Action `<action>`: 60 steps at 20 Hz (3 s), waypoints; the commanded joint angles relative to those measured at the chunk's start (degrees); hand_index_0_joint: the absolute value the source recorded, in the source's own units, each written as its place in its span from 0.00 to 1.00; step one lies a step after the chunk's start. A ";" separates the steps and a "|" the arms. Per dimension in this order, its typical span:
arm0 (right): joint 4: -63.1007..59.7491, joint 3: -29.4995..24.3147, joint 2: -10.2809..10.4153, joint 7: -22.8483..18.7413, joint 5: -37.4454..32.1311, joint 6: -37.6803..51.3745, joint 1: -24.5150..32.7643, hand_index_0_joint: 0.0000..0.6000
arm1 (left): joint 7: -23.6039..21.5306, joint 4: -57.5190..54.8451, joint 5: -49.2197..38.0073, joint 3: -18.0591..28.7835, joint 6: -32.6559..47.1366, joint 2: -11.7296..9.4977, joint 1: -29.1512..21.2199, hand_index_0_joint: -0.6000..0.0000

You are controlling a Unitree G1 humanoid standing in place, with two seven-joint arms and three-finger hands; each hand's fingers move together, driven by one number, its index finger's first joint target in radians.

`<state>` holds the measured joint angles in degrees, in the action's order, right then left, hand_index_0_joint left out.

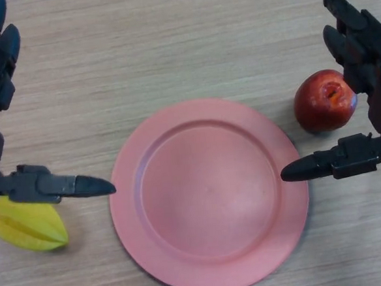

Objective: Pick up the yellow starfruit and place it on the plate

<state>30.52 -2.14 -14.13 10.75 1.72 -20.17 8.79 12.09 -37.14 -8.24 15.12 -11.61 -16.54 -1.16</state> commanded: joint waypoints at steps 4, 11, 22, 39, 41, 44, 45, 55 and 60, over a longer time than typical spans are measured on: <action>0.40 -0.39 -0.96 0.75 -0.37 9.05 2.96 0.00 | 11.39 -3.47 3.15 11.26 9.00 -2.45 4.03 1.00; -0.62 -1.35 -1.44 1.76 -1.79 9.23 3.21 0.00 | 30.20 5.55 17.77 20.89 20.25 -2.31 9.75 1.00; 0.50 -3.90 -2.49 0.11 -2.86 8.90 2.45 0.00 | 20.68 23.83 39.38 16.55 35.03 -8.66 6.01 1.00; 0.13 -4.24 -2.64 -1.32 -2.73 9.37 1.97 0.00 | 22.45 28.36 38.20 12.62 37.62 -10.29 5.51 0.00; -0.07 -4.02 -2.59 -1.50 -2.85 9.35 2.55 0.00 | 22.69 26.86 33.92 14.51 37.24 -11.26 3.50 0.00; -2.02 -3.58 -2.30 -1.93 -1.87 12.25 2.72 0.00 | 17.28 25.48 33.47 14.63 40.70 -13.44 -0.42 0.00; -1.95 -3.55 -2.27 -2.11 -1.86 12.16 2.79 0.00 | 14.80 25.31 34.36 14.19 42.23 -13.84 -1.56 0.00; -0.75 -3.79 -2.41 -1.98 -1.89 11.81 2.68 0.00 | -0.67 26.34 44.97 -5.94 45.97 -7.64 -9.63 0.00; -1.17 -4.40 -2.71 -2.68 -1.81 11.67 2.96 0.00 | 16.86 30.19 41.87 -10.09 46.54 -7.18 -8.97 0.00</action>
<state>25.87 -2.80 -15.40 10.45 0.57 -15.89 9.65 30.82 -3.80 37.41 3.59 34.05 -22.28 -9.07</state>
